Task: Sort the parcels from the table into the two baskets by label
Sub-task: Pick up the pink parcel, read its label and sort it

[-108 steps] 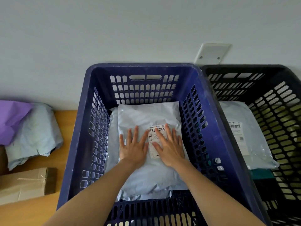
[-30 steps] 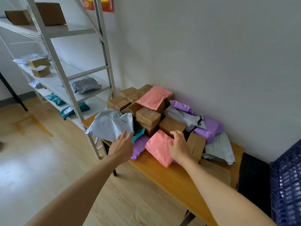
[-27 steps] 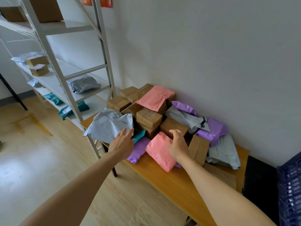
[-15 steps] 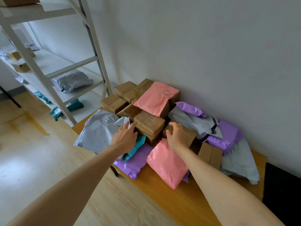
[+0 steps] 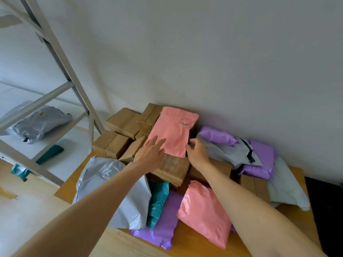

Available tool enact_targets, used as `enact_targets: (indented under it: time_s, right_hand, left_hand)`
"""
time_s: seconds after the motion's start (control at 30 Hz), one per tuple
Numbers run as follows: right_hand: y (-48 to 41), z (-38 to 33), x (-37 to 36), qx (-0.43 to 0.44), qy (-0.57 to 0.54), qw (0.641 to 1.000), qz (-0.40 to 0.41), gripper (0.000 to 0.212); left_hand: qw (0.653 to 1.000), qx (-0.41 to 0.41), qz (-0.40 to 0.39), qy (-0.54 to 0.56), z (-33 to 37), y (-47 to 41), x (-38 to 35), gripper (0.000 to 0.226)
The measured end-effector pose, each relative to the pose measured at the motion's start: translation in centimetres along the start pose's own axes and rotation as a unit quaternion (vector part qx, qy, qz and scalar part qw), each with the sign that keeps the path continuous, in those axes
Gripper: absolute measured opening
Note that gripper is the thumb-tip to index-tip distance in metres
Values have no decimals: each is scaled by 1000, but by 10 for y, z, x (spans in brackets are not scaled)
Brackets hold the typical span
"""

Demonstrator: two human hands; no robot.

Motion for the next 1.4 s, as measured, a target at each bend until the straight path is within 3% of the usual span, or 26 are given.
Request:
enact_targets:
  time_s: [0.23,0.4,0.73,0.83,1.0,1.13,1.4]
  right_hand:
    - [-18,-5,-9,-64,-46,995,53,7]
    - [-9,-23,-7,-31,-56,994,85,9]
    - [10,-100,-10,69,-96,988,101,22]
    - [14,-122,-18,94,-143,982,84,13]
    - [21,-137,-36,110,-187,975,41,30]
    - [29,-142,-40,116,-172,978,27,26]
    - [42,-135,-30,125,-135,983,16,23]
  left_hand:
    - [996,-54,-59,-23,-8,-40,-1,45]
    - [992,-80,-66,73,0,-45,7,44]
    - [968,-25,-41,244,-2,-44,45,43]
    - [942,-1,-8,337,-10,-40,63,37]
    - [856,25,3,516,-13,-32,91,34]
    - [852,40,6,523,-18,-30,94,14]
    - [866,51,8,498,-21,-25,87,15]
Point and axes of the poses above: each hand's wrist, its own y-axis away from the middle knuckle, its own x-axis out of the back of the hand, z = x × y, the point moved 9 cm from there along -y, towards the middle knuckle, and after that the axes turned 2 degrees about -y, right-handed, at the moved point
